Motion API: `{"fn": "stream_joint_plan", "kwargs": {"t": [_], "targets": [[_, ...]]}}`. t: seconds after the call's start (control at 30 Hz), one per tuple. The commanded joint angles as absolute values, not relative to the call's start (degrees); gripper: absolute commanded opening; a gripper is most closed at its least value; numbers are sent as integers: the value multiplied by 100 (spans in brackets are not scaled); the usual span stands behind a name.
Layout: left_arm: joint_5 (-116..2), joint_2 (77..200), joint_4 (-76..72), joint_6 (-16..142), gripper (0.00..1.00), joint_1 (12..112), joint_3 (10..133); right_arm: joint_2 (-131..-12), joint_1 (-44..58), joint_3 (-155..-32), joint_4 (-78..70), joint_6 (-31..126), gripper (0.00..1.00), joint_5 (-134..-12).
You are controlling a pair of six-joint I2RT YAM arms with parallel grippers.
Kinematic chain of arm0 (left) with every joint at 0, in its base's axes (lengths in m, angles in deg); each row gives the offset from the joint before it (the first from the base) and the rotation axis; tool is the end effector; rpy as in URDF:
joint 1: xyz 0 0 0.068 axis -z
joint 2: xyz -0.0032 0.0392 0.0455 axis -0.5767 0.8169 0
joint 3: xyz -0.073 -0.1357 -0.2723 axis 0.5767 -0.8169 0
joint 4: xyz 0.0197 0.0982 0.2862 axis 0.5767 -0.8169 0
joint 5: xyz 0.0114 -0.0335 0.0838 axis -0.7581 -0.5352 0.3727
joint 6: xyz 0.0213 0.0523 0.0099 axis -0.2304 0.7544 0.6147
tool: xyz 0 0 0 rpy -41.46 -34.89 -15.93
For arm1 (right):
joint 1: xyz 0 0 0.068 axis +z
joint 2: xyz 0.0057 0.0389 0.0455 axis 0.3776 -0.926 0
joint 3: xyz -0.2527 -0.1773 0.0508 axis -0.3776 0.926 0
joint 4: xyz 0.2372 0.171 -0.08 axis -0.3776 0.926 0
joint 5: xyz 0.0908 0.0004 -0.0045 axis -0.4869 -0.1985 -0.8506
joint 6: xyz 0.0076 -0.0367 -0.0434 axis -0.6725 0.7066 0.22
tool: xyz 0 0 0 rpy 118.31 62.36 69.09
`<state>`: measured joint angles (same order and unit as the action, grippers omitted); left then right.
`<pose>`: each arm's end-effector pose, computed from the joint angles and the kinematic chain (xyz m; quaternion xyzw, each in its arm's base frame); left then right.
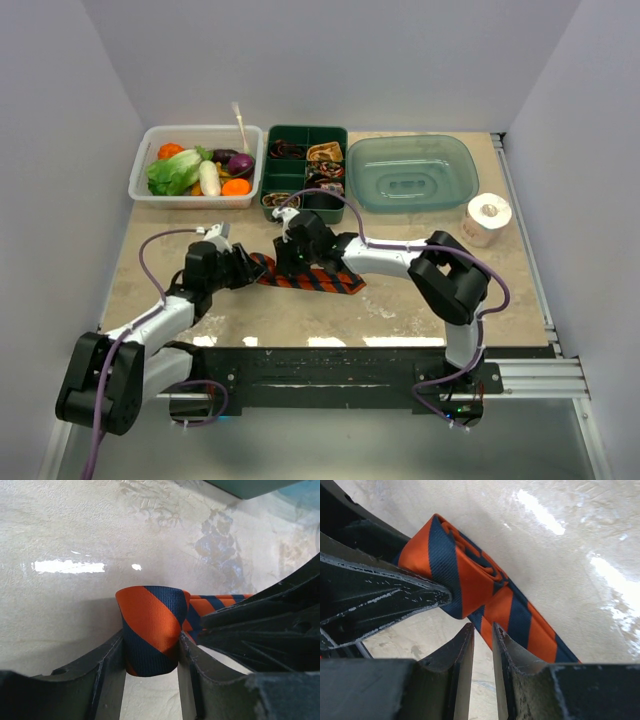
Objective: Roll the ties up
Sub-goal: Roll the tie at the center of the board.
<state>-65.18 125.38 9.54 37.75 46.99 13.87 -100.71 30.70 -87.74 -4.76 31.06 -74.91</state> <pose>0.2045 -0.0545 0.1481 -0.1236 0.8669 -0.3085 0.3716 0.2795 0.3807 0.1848 -0.2671 0.8632 0.3193 0.2857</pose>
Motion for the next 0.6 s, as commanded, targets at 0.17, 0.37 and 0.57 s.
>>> {"fn": "stream_joint_plan", "kwargs": {"t": [0.17,0.37,0.57], "targets": [[-4862,12721,-689,4251,44,5728,2549,-10451,3231,-9170,-568,2980,25,-7678],[-4238,13003,-1351,4400,42,5956,2998,-10521,3231,-9206,-497,2980,25,-7652],[-3545,13161,-1860,4392,42,6352,3332,-10399,3240,-9197,-445,2954,25,-7555]]}}
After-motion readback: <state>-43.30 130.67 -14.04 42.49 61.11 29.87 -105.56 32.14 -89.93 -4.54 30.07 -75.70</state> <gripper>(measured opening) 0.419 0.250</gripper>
